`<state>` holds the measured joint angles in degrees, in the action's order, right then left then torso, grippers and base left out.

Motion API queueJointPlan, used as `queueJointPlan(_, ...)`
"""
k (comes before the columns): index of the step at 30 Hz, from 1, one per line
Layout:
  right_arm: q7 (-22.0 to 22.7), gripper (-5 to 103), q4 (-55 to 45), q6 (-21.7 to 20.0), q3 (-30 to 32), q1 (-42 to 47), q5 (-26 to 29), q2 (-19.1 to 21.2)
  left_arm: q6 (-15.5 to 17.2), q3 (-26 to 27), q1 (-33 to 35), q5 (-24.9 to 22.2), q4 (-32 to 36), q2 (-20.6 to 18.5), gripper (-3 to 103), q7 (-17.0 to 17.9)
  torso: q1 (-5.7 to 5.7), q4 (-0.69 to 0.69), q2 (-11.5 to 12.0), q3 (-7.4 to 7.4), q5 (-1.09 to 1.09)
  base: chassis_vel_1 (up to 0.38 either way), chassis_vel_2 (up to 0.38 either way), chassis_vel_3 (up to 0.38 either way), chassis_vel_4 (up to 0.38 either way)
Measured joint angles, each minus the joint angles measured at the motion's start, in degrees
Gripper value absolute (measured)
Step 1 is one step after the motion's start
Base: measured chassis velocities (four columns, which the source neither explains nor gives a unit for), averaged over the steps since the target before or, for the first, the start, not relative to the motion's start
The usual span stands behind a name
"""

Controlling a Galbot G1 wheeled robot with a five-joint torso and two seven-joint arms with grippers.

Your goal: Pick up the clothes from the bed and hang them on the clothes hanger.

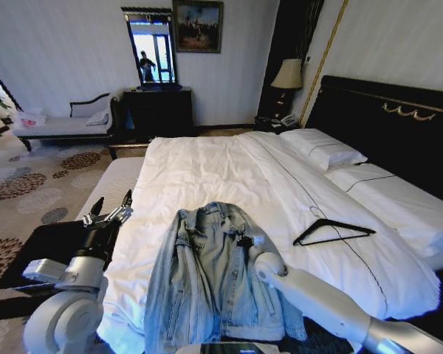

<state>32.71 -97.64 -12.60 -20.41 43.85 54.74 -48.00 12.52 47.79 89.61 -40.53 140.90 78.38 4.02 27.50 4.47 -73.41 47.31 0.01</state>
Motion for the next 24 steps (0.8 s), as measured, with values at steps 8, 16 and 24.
queueJointPlan(8,3.71,1,0.51,-0.54,2.55,0.95,-0.89,0.73,-0.23,-0.84,0.13,0.89,-2.16,0.12,100,0.01,0.0,0.0,0.0,0.0,0.0,0.0,0.0,0.0,0.0)
queueJointPlan(16,4.38,1,2.97,-0.8,4.76,1.77,-1.89,0.35,-0.26,-0.93,-0.39,0.86,-3.81,-0.59,100,-0.01,0.0,-0.01,0.0,0.0,0.0,0.0,0.0,0.0,0.0)
queueJointPlan(24,6.39,3,6.5,-3.9,3.61,2.07,-8.06,0.06,-0.26,-1.83,-0.94,0.77,-4.91,-1.11,100,-0.01,0.0,-0.01,0.0,0.0,0.0,0.0,0.0,0.0,0.0)
